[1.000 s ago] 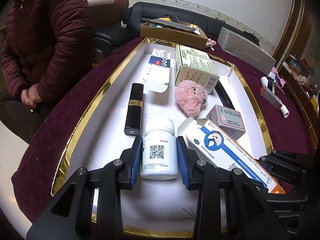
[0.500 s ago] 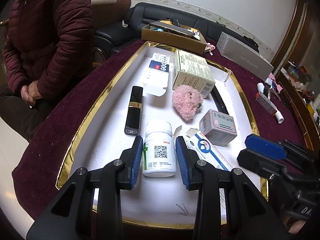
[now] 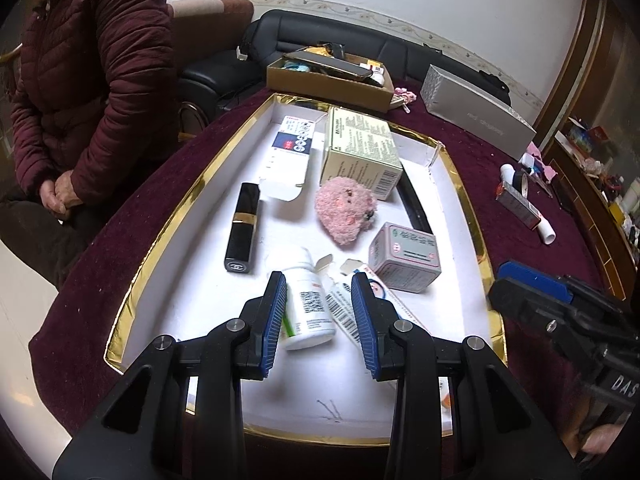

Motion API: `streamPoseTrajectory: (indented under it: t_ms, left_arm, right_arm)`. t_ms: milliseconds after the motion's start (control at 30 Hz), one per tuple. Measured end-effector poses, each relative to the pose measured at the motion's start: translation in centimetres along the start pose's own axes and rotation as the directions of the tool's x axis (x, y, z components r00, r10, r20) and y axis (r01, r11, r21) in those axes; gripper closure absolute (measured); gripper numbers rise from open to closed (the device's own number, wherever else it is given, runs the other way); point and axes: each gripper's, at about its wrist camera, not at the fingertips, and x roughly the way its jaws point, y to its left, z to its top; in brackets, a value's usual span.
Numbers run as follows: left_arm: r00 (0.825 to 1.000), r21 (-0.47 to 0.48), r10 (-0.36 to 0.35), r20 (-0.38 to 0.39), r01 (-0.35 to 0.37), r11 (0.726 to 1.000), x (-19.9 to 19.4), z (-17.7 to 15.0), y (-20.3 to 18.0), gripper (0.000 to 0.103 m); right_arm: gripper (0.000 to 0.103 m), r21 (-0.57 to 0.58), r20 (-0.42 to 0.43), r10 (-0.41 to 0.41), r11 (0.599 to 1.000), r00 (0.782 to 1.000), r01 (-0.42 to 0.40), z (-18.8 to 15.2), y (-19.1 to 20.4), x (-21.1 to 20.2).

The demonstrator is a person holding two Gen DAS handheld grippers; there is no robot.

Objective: Organize objects
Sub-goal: 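Lower the pill bottle with the left gripper while the right gripper lowers the toothpaste box, opening both, then move the left gripper to the white boxed tube while the right gripper reaches the orange-capped bottle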

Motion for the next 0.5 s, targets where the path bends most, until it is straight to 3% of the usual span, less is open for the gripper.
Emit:
streamPoseTrajectory:
  t_ms: [233, 500]
  left_arm:
    - [0.999, 0.031, -0.034, 0.014, 0.033, 0.999, -1.0, 1.1, -3.1, 0.069]
    - [0.985, 0.156, -0.162, -0.062, 0.17, 0.973, -0.1, 2.6, -12.0, 0.069]
  right_arm:
    - [0.059, 0.055, 0.073, -0.044, 0.998, 0.996, 0.04, 0.7, -4.4, -3.8]
    - [0.049, 0.216, 0.136, -0.161, 0.968, 0.977, 0.129, 2.1, -14.8, -9.3]
